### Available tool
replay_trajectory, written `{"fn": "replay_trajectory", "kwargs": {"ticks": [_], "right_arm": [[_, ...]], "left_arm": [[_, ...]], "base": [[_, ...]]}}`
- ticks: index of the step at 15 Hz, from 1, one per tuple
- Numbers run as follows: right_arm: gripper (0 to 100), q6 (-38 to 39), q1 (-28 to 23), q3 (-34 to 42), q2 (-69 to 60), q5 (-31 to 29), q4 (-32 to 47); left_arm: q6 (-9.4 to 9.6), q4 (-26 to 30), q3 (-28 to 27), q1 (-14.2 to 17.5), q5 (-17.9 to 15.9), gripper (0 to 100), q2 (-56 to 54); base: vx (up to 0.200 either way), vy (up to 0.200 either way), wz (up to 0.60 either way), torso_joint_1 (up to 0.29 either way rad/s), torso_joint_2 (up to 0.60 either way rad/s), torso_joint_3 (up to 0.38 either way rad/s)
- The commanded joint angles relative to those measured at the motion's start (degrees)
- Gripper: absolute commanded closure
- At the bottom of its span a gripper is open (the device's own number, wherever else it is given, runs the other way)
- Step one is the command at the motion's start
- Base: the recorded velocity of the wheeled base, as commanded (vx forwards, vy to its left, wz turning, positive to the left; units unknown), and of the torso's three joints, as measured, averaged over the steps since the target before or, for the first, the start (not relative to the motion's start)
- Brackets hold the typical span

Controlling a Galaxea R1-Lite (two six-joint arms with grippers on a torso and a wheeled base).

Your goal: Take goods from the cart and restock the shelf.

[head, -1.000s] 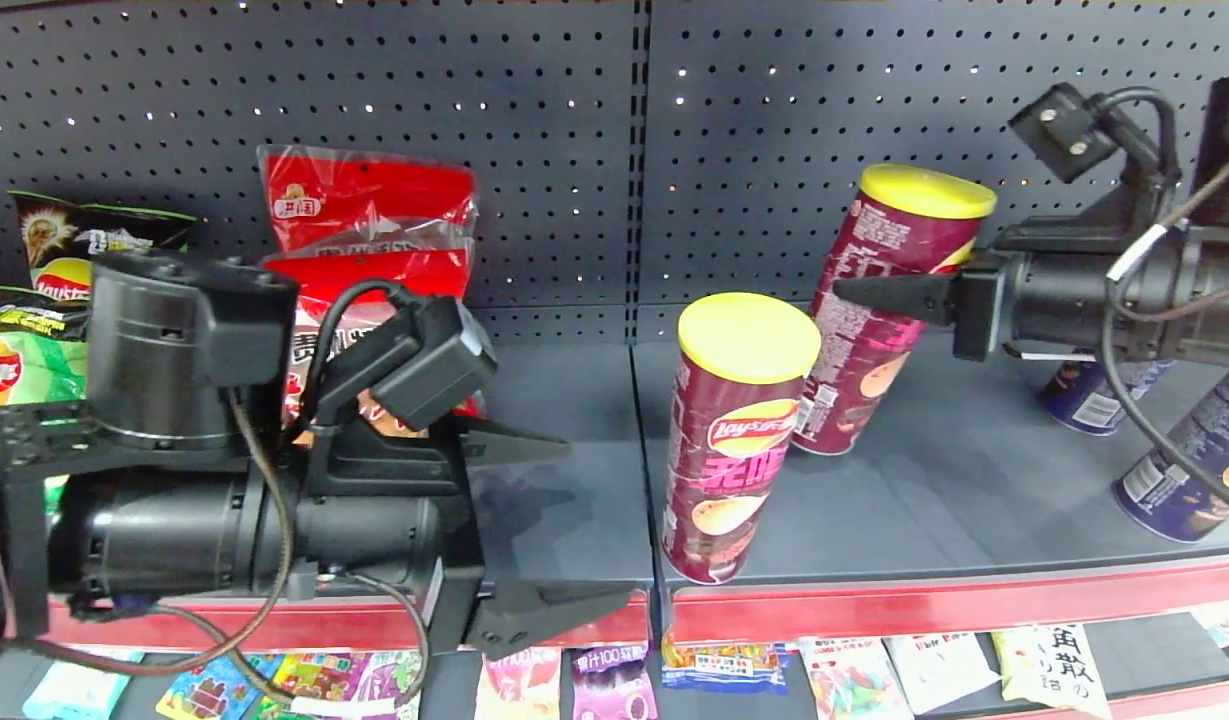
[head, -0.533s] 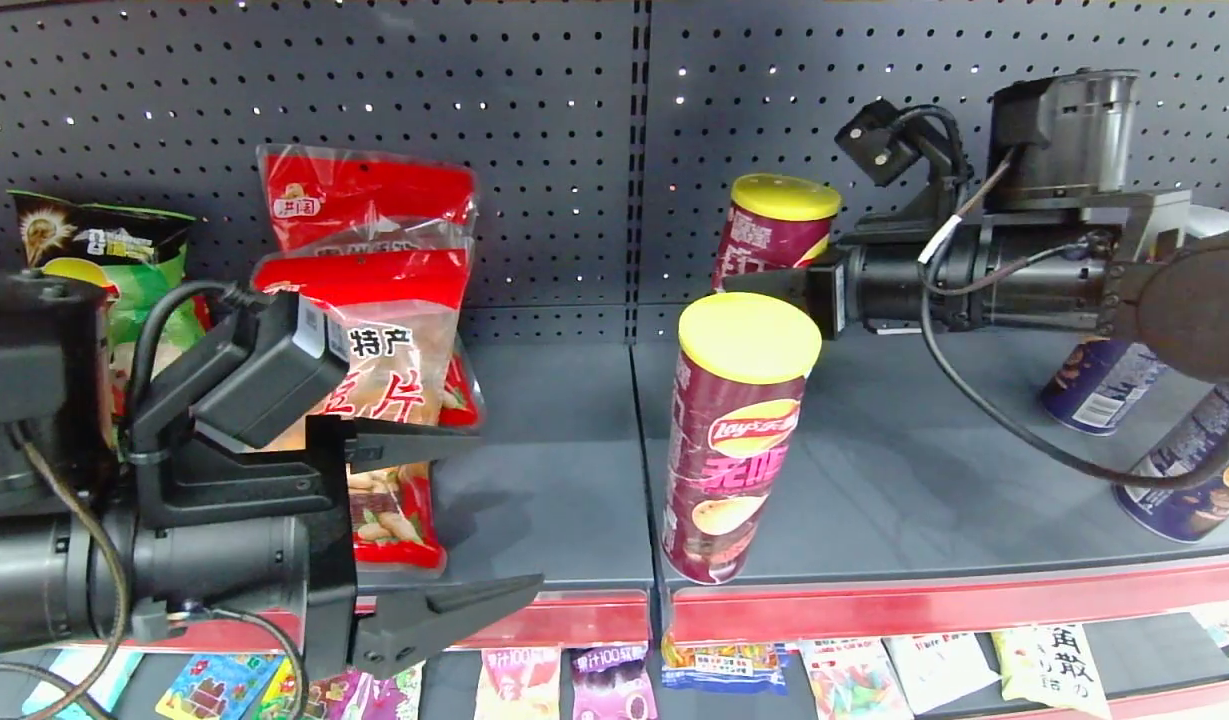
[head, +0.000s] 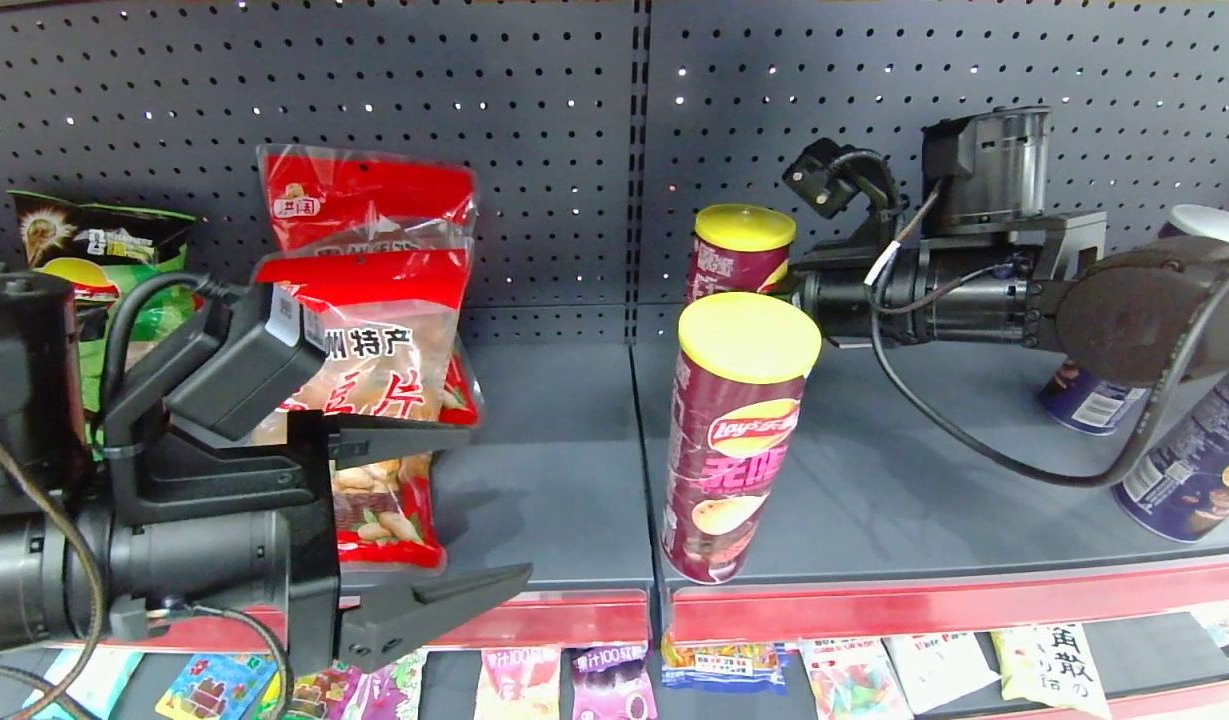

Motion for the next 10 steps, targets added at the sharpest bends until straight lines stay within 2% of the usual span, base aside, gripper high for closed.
{"fn": "replay_trajectory", "kwargs": {"ticks": [1, 8, 9, 10], "right_arm": [[100, 0.12, 0.17, 0.13, -0.22, 0.03, 0.03], [100, 0.29, 1.93, -0.22, 0.13, 0.12, -0.06], [0, 0.12, 1.84, 0.39, 0.04, 0.12, -0.06], [0, 0.29, 1.93, 0.48, -0.22, 0.12, -0.06]], "left_arm": [[0.00, -0.03, 0.15, -0.01, -0.03, 0, 0.15], [-0.09, -0.03, 0.06, -0.01, -0.03, 0, 0.15], [-0.09, -0.03, -0.03, -0.01, -0.03, 0, 0.15], [-0.09, -0.03, 0.06, -0.10, -0.03, 0, 0.15]], "base": [[0.000, 0.000, 0.00, 0.000, 0.00, 0.000], [0.000, 0.000, 0.00, 0.000, 0.00, 0.000], [0.000, 0.000, 0.00, 0.000, 0.00, 0.000], [0.000, 0.000, 0.00, 0.000, 0.00, 0.000]]}}
